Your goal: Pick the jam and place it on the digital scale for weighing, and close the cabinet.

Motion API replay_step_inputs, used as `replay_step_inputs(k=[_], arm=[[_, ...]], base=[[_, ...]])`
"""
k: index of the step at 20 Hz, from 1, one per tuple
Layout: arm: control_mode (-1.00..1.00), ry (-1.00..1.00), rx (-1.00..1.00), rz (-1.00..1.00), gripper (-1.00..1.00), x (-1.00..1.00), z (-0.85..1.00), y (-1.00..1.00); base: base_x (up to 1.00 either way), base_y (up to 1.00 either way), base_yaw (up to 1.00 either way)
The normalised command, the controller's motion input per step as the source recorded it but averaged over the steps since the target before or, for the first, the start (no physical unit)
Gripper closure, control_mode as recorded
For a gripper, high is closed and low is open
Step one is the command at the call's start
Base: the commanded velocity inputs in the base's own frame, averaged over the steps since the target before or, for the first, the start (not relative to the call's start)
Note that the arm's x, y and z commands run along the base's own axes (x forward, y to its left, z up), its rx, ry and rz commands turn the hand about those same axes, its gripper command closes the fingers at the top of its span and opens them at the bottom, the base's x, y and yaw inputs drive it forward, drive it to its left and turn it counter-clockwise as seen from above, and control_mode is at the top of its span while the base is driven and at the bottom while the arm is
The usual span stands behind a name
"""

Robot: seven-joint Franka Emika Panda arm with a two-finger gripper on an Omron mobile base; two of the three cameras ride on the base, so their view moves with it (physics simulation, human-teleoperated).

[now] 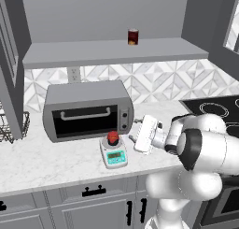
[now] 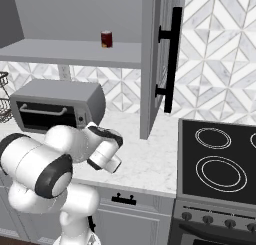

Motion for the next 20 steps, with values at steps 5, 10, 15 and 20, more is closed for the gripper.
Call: replay_step_inputs(k=[5,10,15,20], arm=[[-1.0,-0.17,0.03,-0.06,-1.0,-0.06,0.76,-0.76],[-1.0,-0.11,0.05,-0.09,-1.0,-0.12,0.59,-0.71],[-1.0,-0.27,0.08,-0.21,-1.0,-0.45,0.22,-0.53],[-1.0,-0.28,0.16,-0.13,-1.0,-0.52,0.31,-0.82]], base=[[0.0,0.0,0.0],[0.0,0.0,0.0],[0.0,0.0,0.0],[0.0,0.0,0.0]])
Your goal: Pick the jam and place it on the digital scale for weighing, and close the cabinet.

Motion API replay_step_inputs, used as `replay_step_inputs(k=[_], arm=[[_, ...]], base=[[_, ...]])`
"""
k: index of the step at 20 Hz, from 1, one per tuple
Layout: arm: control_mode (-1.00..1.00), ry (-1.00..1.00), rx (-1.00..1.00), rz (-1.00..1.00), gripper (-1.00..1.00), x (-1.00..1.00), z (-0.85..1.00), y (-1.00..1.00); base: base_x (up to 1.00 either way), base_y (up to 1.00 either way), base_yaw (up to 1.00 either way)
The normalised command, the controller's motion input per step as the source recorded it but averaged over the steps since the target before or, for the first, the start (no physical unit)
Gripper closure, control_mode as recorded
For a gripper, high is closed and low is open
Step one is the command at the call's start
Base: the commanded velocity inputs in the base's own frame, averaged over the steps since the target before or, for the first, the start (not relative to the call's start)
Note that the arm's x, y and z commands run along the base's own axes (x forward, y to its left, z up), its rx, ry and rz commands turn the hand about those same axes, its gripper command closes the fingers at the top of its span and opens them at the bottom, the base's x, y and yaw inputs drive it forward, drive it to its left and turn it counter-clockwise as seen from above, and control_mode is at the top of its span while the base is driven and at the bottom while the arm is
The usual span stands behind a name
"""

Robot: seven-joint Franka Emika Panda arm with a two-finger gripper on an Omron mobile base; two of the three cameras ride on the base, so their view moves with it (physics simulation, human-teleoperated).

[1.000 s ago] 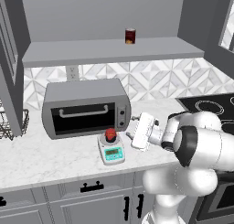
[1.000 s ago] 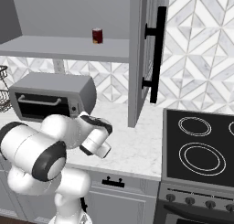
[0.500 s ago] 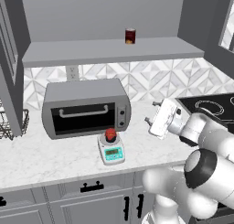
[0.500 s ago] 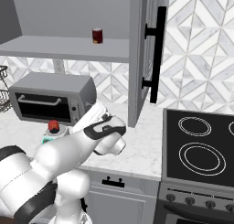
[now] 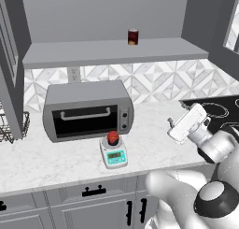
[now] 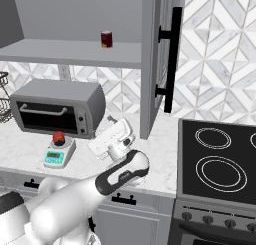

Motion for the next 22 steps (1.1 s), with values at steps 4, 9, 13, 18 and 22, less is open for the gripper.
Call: replay_step_inputs(k=[4,9,13,18,22], arm=[[-1.0,-0.14,0.18,-0.03,-1.0,-0.4,0.38,-0.88],[-1.0,-0.12,0.17,-0.01,-1.0,-0.34,0.45,-0.91],[-1.0,-0.09,0.15,0.0,-1.0,-0.4,0.49,-0.92],[-1.0,-0.06,0.13,0.0,-1.0,-0.33,0.45,-0.85],[-1.0,-0.02,0.13,0.0,-1.0,-0.26,0.32,-0.81]], base=[[0.0,0.0,0.0],[0.0,0.0,0.0],[0.0,0.0,0.0],[0.0,0.0,0.0],[0.0,0.0,0.0]])
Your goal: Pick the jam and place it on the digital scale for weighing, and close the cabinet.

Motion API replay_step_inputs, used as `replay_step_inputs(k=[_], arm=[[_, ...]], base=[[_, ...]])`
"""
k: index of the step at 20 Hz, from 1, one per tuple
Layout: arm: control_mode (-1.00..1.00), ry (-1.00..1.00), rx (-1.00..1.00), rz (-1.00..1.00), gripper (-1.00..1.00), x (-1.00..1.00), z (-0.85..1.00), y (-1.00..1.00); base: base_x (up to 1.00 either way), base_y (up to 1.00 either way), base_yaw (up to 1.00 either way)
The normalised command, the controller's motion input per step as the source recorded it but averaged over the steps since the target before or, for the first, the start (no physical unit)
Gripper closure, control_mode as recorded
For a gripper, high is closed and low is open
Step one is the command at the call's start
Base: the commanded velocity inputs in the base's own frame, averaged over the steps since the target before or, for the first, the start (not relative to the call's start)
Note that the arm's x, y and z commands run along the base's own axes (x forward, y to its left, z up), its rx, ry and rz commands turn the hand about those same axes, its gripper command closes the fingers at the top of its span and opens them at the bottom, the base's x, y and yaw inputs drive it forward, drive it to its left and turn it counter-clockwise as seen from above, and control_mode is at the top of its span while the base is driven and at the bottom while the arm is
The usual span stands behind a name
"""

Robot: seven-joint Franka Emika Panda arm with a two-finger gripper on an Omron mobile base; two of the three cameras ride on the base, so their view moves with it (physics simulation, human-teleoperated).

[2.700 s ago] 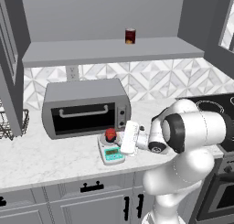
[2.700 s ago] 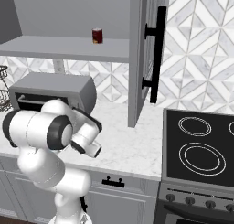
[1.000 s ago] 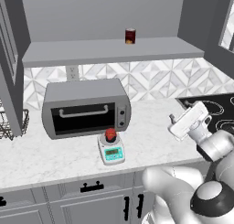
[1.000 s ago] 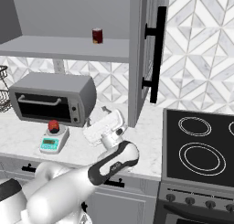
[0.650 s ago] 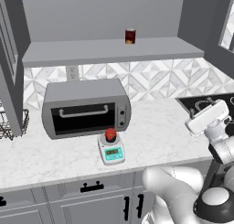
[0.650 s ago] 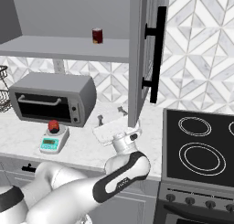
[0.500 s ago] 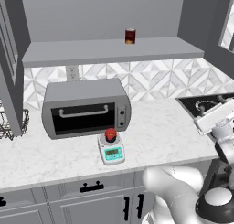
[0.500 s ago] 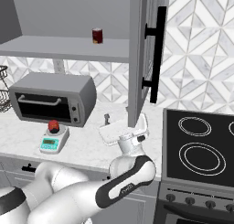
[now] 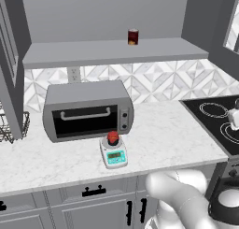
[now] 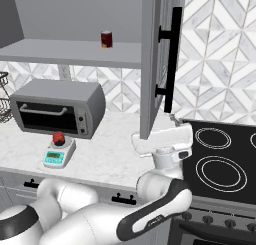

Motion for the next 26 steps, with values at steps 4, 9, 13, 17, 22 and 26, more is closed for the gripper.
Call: replay_step_inputs(k=[4,9,13,17,22,26], arm=[[-1.0,-0.01,0.11,0.0,-1.0,-0.14,0.17,-0.74],[-1.0,-0.01,0.06,0.0,-1.0,-0.02,0.36,-0.55],[-1.0,0.0,0.0,0.0,-1.0,0.0,0.52,-0.17],[-1.0,-0.02,-0.09,0.0,-1.0,-0.29,0.8,0.08],[-1.0,-0.01,-0.25,-0.01,-1.0,-0.23,0.69,0.62],[-1.0,0.0,-0.41,-0.08,-1.0,0.02,0.17,1.0]], base=[[0.0,0.0,0.0],[0.0,0.0,0.0],[0.0,0.0,0.0],[0.0,0.0,0.0],[0.0,0.0,0.0],[0.0,0.0,0.0]])
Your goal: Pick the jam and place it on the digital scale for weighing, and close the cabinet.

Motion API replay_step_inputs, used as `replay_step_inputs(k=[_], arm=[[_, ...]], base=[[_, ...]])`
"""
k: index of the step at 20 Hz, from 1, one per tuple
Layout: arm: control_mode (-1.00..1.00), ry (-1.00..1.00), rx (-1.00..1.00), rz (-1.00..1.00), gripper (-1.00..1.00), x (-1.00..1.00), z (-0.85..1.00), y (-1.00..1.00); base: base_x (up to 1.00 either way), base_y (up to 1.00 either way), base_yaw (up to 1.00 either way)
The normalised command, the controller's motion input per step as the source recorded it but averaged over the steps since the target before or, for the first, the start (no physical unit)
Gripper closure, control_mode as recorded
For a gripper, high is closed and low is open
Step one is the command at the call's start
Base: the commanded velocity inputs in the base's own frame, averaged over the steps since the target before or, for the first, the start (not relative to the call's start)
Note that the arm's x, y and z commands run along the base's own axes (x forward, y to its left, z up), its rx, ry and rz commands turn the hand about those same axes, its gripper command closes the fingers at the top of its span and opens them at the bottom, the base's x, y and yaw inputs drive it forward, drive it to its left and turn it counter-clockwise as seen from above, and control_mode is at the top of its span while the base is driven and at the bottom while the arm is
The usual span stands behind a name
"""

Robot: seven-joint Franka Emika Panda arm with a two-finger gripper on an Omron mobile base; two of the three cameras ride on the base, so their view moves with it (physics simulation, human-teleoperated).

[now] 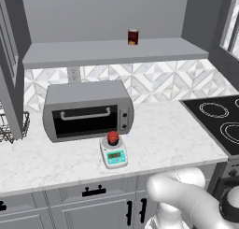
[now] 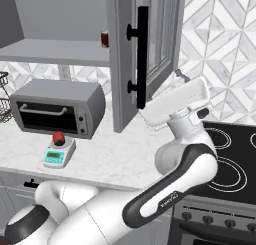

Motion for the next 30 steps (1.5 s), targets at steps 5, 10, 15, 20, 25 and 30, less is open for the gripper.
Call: replay_step_inputs(k=[5,10,15,20,25,30], arm=[[-1.0,0.03,-0.47,-0.18,-1.0,0.32,0.0,1.0],[-1.0,0.01,-0.39,-0.3,-1.0,0.77,0.0,1.0],[-1.0,0.0,-0.3,-0.35,-1.0,0.94,0.0,1.0],[-1.0,0.0,-0.23,-0.28,-1.0,0.95,0.01,0.98],[-1.0,0.01,-0.17,-0.18,-1.0,0.96,0.0,0.78],[-1.0,0.04,-0.05,-0.06,-1.0,0.77,0.0,0.25]], base=[[0.0,0.0,0.0],[0.0,0.0,0.0],[0.0,0.0,0.0],[0.0,0.0,0.0],[0.0,0.0,0.0],[0.0,0.0,0.0]])
